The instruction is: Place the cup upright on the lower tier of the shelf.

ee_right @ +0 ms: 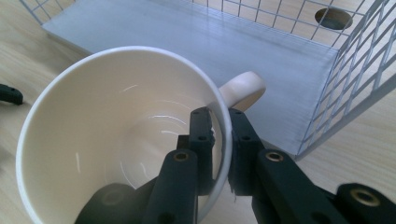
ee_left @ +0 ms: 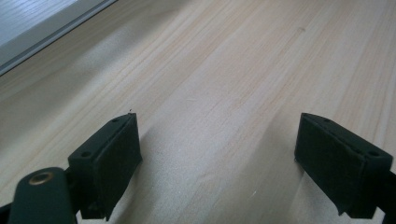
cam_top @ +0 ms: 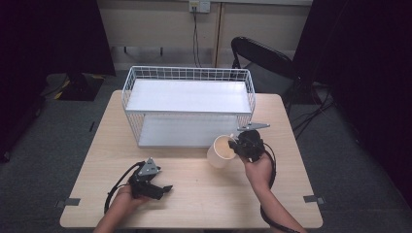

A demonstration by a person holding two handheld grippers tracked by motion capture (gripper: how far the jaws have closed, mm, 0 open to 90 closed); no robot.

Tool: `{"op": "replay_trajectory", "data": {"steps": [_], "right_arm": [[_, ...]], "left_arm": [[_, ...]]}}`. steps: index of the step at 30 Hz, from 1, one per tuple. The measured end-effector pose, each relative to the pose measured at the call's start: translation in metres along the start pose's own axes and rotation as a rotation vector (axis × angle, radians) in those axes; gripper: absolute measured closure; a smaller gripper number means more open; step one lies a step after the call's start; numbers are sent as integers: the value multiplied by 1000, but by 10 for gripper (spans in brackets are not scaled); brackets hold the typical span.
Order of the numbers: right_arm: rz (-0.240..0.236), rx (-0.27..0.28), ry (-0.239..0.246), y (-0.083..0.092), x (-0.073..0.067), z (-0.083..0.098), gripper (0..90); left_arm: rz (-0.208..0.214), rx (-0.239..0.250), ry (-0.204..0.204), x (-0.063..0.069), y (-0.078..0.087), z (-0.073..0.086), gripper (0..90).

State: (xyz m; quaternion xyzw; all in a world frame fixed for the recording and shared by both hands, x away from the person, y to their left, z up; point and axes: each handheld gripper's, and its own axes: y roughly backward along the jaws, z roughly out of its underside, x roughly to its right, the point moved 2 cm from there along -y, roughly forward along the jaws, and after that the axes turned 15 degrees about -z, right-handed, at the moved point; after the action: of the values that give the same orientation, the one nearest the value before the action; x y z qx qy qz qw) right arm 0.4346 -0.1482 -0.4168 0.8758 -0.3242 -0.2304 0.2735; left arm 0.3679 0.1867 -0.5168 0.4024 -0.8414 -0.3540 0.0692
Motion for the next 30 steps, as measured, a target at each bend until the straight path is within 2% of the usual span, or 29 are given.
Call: {"op": "replay_trajectory", "data": {"steps": [18, 30], "right_arm": [[64, 67, 19, -15, -11, -7, 829], [101, 90, 23, -29, -11, -10, 829]], "left_arm": [[0, 0, 0, 0, 0, 0, 138], [0, 0, 0, 0, 0, 0, 138]]}}
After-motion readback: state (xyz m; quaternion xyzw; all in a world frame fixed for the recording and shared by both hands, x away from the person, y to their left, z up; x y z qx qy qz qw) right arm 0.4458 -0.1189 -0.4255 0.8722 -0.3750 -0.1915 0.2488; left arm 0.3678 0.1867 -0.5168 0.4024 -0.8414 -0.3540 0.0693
